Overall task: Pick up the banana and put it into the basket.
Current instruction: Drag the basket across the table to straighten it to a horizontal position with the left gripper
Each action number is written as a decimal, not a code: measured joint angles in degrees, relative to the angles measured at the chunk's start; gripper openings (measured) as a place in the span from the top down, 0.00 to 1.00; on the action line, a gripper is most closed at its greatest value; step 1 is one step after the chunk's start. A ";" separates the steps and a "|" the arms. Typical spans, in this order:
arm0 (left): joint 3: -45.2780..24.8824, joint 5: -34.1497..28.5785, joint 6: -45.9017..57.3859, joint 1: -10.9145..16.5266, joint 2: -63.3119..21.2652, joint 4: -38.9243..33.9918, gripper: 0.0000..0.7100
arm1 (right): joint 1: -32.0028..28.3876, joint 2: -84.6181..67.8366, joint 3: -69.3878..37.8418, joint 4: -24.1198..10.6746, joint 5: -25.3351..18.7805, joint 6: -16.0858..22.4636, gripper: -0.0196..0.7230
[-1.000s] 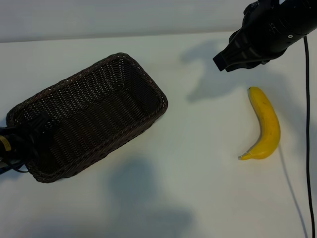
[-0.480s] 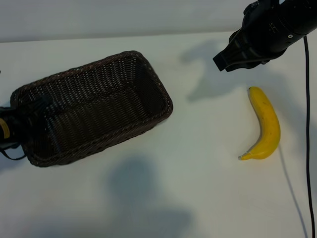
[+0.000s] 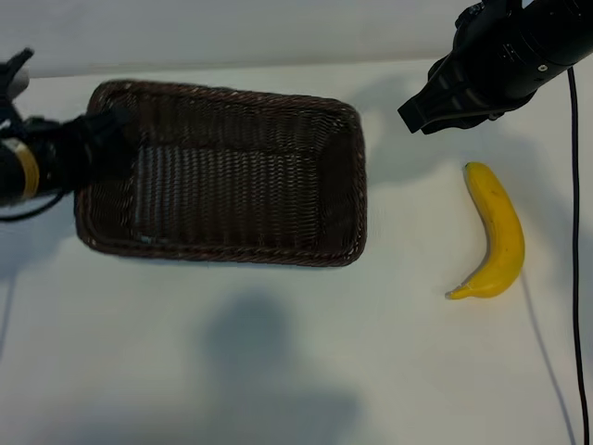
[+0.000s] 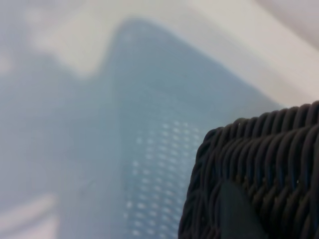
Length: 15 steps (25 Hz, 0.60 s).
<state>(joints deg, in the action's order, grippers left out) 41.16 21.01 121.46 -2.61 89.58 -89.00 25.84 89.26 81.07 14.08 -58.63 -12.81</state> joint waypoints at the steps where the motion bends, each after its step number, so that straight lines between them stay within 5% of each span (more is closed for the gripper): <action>1: 1.14 0.78 0.00 0.00 0.99 -0.34 0.46 | 0.00 0.00 0.00 0.00 0.00 0.00 0.65; 15: 6.12 13.44 -3.64 0.00 6.79 6.49 0.46 | 0.00 0.00 0.00 0.00 0.00 0.00 0.65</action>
<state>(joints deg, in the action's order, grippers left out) 47.29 34.44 117.83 -2.61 96.37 -82.52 25.84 89.26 81.07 14.08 -58.63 -12.81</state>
